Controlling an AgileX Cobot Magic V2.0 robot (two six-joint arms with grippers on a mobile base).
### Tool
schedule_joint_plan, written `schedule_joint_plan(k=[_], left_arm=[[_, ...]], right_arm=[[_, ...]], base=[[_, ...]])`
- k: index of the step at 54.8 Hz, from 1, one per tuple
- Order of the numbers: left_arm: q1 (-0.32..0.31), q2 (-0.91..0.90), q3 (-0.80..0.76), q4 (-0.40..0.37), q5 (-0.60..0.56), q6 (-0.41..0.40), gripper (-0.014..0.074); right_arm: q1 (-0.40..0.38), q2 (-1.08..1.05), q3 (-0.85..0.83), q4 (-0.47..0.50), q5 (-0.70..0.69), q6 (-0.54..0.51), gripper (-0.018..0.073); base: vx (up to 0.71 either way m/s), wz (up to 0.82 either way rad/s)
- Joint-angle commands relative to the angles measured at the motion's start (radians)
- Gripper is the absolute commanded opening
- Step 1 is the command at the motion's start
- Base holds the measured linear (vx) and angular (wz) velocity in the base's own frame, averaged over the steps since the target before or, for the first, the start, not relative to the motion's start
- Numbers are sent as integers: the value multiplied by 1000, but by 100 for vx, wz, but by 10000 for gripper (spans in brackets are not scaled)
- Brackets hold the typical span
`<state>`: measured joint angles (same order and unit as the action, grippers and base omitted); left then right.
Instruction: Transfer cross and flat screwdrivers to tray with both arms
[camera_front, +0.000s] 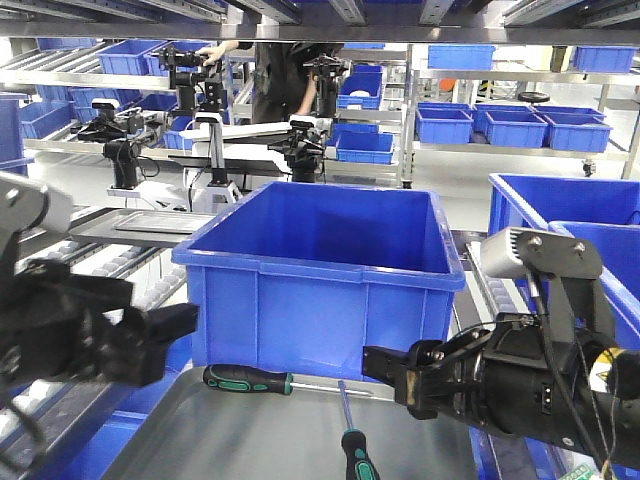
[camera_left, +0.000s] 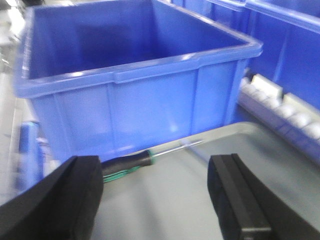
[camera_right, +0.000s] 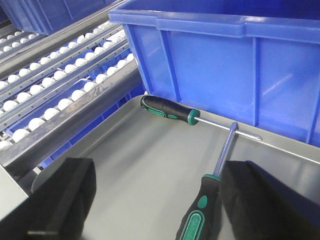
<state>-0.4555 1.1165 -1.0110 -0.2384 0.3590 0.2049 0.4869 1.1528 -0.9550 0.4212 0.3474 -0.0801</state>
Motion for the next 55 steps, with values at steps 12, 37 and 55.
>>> schedule_joint_plan(k=[12, 37, 55], left_arm=[[138, -372, 389, 140, -297, -205, 179], [333, -990, 908, 232, -299, -205, -3], [336, -1132, 1013, 230, -290, -205, -3]], right_arm=[[-3, -22, -34, 3, -65, -1, 580], [-3, -22, -34, 3, -65, -1, 580], [-3, -22, -34, 5, -63, -1, 580]], base=[[0, 0], [0, 0], [0, 0]])
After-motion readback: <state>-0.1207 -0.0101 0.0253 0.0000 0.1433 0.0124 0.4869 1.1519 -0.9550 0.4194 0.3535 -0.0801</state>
